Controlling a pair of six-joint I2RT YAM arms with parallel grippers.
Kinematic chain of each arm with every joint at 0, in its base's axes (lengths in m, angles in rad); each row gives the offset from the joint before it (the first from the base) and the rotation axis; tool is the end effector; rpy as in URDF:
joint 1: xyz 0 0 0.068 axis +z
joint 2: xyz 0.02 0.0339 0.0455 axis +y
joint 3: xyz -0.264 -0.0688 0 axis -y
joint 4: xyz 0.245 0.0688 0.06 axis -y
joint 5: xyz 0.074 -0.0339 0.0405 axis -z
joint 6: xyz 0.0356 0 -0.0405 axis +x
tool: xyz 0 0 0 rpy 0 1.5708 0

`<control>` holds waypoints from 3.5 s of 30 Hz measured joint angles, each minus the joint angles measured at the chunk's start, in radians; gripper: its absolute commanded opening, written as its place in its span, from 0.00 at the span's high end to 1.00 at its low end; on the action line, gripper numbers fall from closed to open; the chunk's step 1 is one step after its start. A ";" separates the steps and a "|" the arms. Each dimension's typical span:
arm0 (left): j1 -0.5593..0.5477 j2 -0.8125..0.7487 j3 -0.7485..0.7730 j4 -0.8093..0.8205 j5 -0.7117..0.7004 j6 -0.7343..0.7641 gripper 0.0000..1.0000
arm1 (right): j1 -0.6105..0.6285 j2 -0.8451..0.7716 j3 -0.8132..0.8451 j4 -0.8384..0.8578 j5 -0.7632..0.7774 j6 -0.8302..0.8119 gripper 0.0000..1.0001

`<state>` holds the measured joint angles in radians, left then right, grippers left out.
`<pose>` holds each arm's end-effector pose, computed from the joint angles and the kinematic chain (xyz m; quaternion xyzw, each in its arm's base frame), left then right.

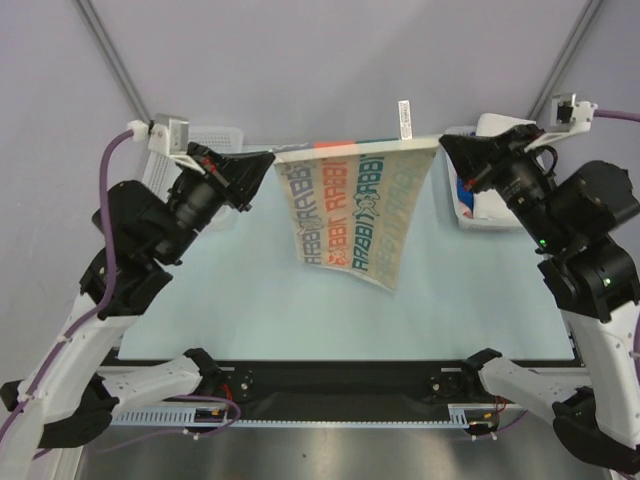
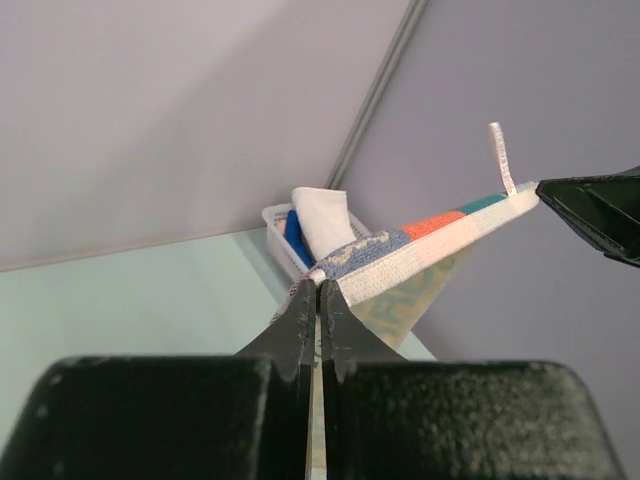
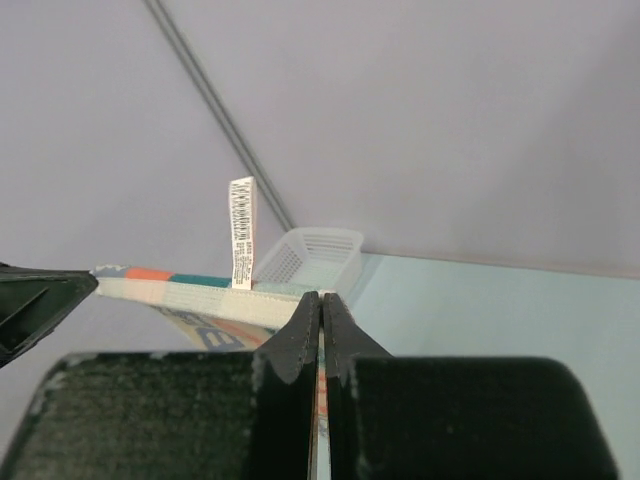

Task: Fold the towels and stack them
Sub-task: Move the towel to the center of the board, then fold the towel

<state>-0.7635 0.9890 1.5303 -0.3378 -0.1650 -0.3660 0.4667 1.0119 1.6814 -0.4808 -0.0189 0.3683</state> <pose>0.1202 -0.1070 0.5338 0.0617 0.6297 -0.3696 0.6805 0.1270 0.0647 0.5570 -0.0386 0.6362 0.3179 0.7019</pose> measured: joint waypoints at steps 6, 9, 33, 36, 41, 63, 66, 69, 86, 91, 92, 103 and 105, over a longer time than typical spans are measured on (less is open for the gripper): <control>-0.010 -0.097 -0.049 0.007 0.095 -0.026 1.00 | 0.014 -0.093 -0.029 -0.012 -0.078 0.023 1.00; -0.011 -0.105 -0.051 0.007 0.119 -0.036 1.00 | 0.014 -0.111 -0.032 -0.026 -0.096 0.032 1.00; 0.291 0.602 0.321 0.025 0.305 -0.071 1.00 | -0.175 0.578 0.176 0.064 -0.209 0.102 1.00; 0.316 0.667 0.447 0.021 0.345 -0.071 1.00 | -0.182 0.623 0.268 0.066 -0.223 0.109 1.00; 0.329 0.602 0.393 0.049 0.371 -0.071 1.00 | -0.181 0.578 0.284 0.092 -0.234 0.109 1.00; 0.323 0.082 -0.933 0.155 0.328 -0.302 1.00 | -0.029 0.049 -1.020 0.201 -0.216 0.246 1.00; 0.304 -0.004 -0.962 0.111 0.313 -0.320 1.00 | 0.004 0.021 -1.070 0.193 -0.211 0.265 1.00; 0.281 -0.086 -0.967 0.055 0.294 -0.335 0.99 | 0.031 0.003 -1.104 0.172 -0.200 0.282 1.00; 0.249 -0.293 -1.076 -0.188 0.336 -0.421 1.00 | 0.250 -0.212 -1.173 -0.021 -0.132 0.391 1.00; 0.208 -0.319 -1.077 -0.236 0.341 -0.434 1.00 | 0.337 -0.249 -1.184 -0.079 -0.099 0.451 1.00; 0.202 -0.330 -1.077 -0.251 0.340 -0.439 1.00 | 0.368 -0.252 -1.184 -0.086 -0.087 0.468 1.00; 0.174 -0.463 -1.016 -0.457 0.352 -0.449 1.00 | 0.683 -0.244 -1.139 -0.189 0.092 0.638 1.00; 0.173 -0.477 -0.995 -0.485 0.352 -0.448 1.00 | 0.713 -0.246 -1.122 -0.206 0.114 0.658 1.00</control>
<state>-0.5903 0.5121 0.5358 -0.8230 0.1875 -0.8143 1.1801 0.7658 0.5594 -0.6868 0.0952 1.0264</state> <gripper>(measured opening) 0.011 0.017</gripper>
